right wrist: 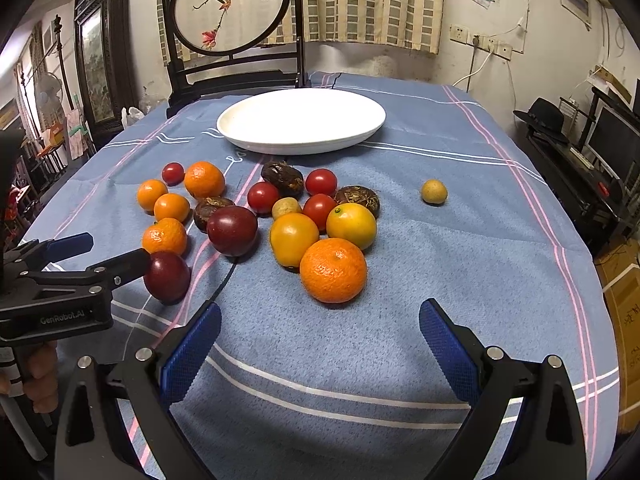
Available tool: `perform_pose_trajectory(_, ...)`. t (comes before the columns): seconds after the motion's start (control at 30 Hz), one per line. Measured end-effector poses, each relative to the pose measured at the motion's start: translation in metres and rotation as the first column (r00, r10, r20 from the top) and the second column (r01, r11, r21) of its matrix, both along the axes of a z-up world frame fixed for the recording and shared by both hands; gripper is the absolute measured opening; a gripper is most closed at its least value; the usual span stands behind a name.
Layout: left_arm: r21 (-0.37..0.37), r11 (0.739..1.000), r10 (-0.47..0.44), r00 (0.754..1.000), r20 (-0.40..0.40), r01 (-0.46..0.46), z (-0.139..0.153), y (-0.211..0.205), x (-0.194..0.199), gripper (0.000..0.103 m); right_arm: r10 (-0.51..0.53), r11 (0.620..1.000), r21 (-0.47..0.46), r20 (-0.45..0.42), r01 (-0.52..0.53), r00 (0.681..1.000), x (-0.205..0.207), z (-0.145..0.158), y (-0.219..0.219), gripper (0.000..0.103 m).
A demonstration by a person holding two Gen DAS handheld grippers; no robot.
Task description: Organize fruits
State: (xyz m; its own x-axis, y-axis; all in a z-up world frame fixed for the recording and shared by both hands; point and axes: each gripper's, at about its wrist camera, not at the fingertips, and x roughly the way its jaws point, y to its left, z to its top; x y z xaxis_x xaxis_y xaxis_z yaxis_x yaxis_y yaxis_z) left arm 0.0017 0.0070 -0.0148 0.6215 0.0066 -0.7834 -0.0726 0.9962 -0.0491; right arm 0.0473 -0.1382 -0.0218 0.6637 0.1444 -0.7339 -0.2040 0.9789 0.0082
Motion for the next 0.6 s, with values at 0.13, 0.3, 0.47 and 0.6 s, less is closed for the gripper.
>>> perform_pose_trajectory(0.13,-0.005,1.0,-0.001,1.0,-0.001,0.001,0.001,0.0,-0.001,0.099,-0.001,1.0,0.002,0.003,0.001,1.0,-0.001,0.001,-0.001,0.099)
perform_pose_trajectory(0.3,-0.011,1.0,-0.008,1.0,0.019,0.008,0.008,0.0,-0.006,0.099,-0.002,1.0,0.011,0.013,0.002,1.0,-0.004,0.005,-0.001,0.099)
perform_pose_trajectory(0.47,-0.008,1.0,-0.015,0.999,0.047,0.015,0.015,-0.001,-0.012,0.099,0.004,1.0,0.018,0.014,-0.005,1.0,-0.005,0.007,-0.001,0.099)
perform_pose_trajectory(0.6,-0.011,1.0,-0.027,0.998,0.054,0.028,0.018,-0.003,-0.015,0.099,0.012,1.0,0.016,0.009,-0.012,1.0,-0.007,0.007,-0.001,0.099)
